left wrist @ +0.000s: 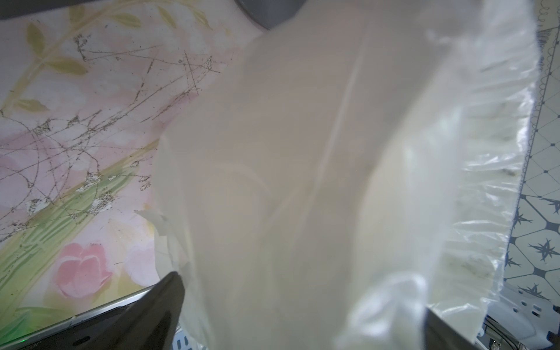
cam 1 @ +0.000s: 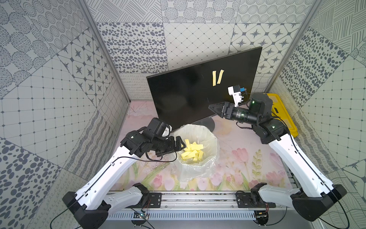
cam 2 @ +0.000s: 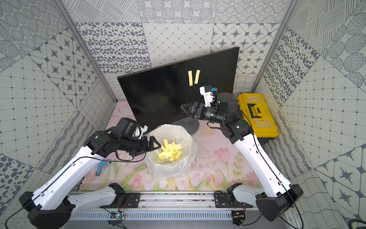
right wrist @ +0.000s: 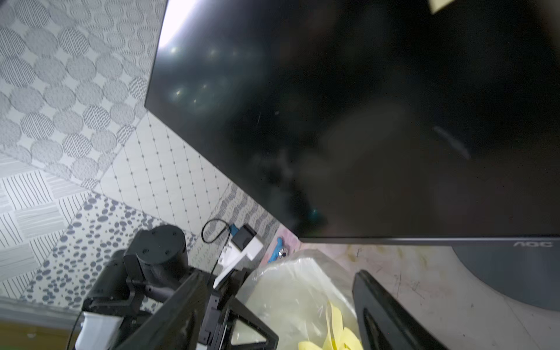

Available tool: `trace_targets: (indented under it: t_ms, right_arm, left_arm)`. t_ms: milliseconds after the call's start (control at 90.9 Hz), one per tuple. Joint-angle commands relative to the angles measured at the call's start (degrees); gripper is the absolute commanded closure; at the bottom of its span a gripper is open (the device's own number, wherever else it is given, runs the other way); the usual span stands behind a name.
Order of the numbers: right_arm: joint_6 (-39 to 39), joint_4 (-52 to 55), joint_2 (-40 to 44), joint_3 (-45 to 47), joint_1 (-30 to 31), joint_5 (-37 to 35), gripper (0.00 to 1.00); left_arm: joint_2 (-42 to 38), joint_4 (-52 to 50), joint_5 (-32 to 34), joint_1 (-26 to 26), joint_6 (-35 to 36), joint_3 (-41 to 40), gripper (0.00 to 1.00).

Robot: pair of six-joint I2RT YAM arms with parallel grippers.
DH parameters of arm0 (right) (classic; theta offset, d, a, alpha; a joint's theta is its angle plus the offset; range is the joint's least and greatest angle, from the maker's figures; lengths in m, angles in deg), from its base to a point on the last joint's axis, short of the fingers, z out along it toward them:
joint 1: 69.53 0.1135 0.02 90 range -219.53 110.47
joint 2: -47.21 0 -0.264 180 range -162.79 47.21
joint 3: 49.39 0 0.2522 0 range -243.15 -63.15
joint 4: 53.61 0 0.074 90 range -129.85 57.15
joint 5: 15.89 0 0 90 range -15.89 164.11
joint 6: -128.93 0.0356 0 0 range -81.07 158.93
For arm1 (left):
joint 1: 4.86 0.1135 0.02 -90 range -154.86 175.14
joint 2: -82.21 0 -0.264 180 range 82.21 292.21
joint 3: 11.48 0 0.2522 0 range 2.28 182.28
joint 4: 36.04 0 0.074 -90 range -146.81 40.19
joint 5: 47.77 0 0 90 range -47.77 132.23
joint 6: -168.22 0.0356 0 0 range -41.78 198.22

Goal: Remove the sticky note from the monitor
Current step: Tear off the sticky note from the monitor.

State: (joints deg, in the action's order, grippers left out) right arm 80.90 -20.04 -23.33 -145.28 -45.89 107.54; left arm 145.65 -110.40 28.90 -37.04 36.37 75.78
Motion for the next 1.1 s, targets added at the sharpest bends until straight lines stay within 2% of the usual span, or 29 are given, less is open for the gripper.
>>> trace_targets:
  t_ms: [0, 286, 462, 627, 1089]
  right_arm:
    - [6.99, -13.87, -1.12, 1.01, -4.57, 1.86, 0.19]
    - [16.13, -29.66, -5.78, 3.47, -12.57, 2.64, 0.19]
    - [23.05, -39.73, -9.05, 5.71, -14.70, 3.30, 0.19]
    - [24.98, -42.11, -11.45, 4.90, -14.61, 4.57, 0.20]
    - [23.77, -41.01, -15.55, 1.10, -9.95, 3.59, 0.21]
  left_arm:
    - [-0.15, 1.45, -0.21, -0.69, 0.55, -0.28, 0.01]
    - [0.10, 1.56, -0.18, -0.69, 0.56, -0.37, 0.01]
    - [0.32, 1.49, -0.21, -0.64, 0.54, -0.29, 0.01]
    - [0.37, 1.45, -0.13, -0.68, 0.56, -0.28, 0.01]
    - [0.32, 1.36, -0.15, -0.66, 0.71, -0.32, 0.01]
